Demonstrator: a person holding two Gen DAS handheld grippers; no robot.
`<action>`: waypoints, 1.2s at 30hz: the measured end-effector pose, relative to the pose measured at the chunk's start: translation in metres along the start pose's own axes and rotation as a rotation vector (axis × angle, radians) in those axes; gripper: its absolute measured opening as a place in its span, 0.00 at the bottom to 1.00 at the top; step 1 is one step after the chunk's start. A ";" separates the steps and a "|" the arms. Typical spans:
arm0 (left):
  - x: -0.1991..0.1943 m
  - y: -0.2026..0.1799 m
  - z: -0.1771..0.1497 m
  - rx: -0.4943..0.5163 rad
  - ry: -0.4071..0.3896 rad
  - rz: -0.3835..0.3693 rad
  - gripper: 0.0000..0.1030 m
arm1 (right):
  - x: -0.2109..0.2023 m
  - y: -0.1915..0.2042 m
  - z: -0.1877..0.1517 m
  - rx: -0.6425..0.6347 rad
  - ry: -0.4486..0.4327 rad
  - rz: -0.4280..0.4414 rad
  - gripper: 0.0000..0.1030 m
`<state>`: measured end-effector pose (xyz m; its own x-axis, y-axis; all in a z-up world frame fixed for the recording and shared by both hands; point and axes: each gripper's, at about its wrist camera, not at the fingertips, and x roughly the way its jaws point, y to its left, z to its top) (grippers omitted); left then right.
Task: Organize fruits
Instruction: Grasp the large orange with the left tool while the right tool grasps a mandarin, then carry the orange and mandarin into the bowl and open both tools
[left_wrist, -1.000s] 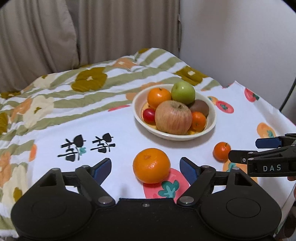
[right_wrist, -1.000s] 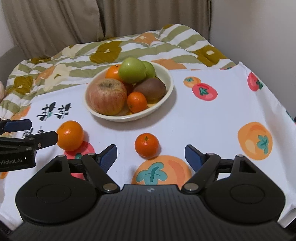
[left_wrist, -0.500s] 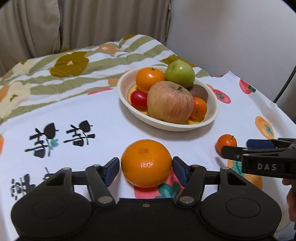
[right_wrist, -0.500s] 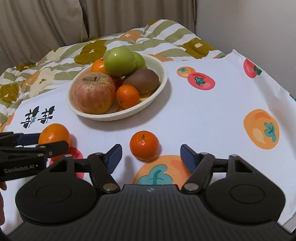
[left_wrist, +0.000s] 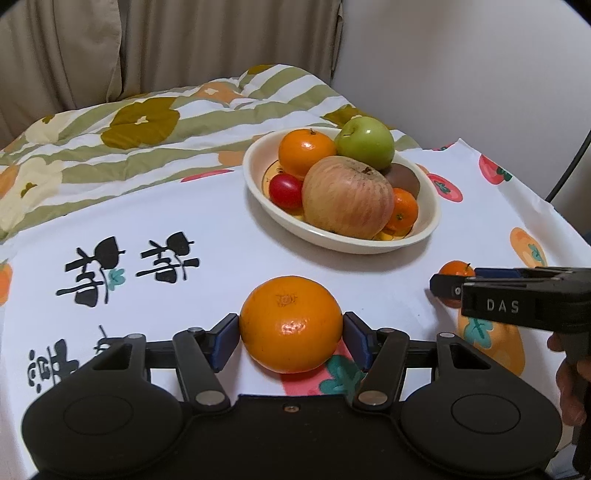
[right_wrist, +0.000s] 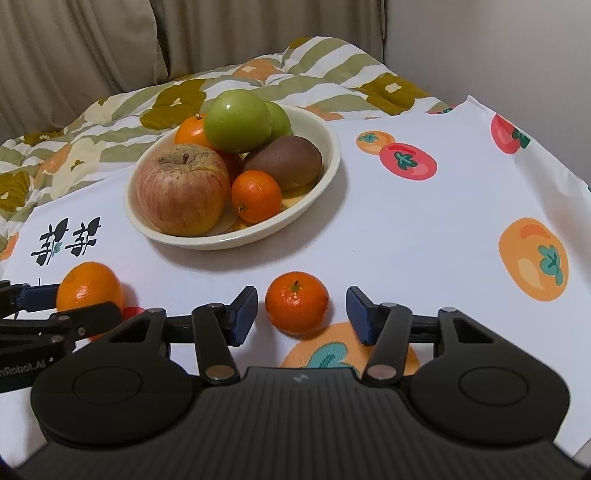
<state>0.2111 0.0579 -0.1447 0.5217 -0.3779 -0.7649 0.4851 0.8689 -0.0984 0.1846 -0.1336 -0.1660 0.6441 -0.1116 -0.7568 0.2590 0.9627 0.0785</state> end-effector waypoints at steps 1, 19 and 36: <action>-0.001 0.001 -0.001 -0.001 0.000 0.003 0.63 | 0.001 0.001 0.001 -0.005 0.003 0.000 0.63; -0.051 0.008 0.020 -0.003 -0.060 0.035 0.63 | -0.056 0.021 0.032 -0.041 -0.050 0.058 0.51; -0.022 -0.007 0.100 -0.102 -0.116 0.127 0.63 | -0.040 -0.005 0.116 -0.185 -0.069 0.176 0.51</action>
<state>0.2663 0.0286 -0.0634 0.6539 -0.2927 -0.6976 0.3403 0.9374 -0.0743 0.2414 -0.1625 -0.0607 0.7166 0.0511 -0.6956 0.0065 0.9968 0.0799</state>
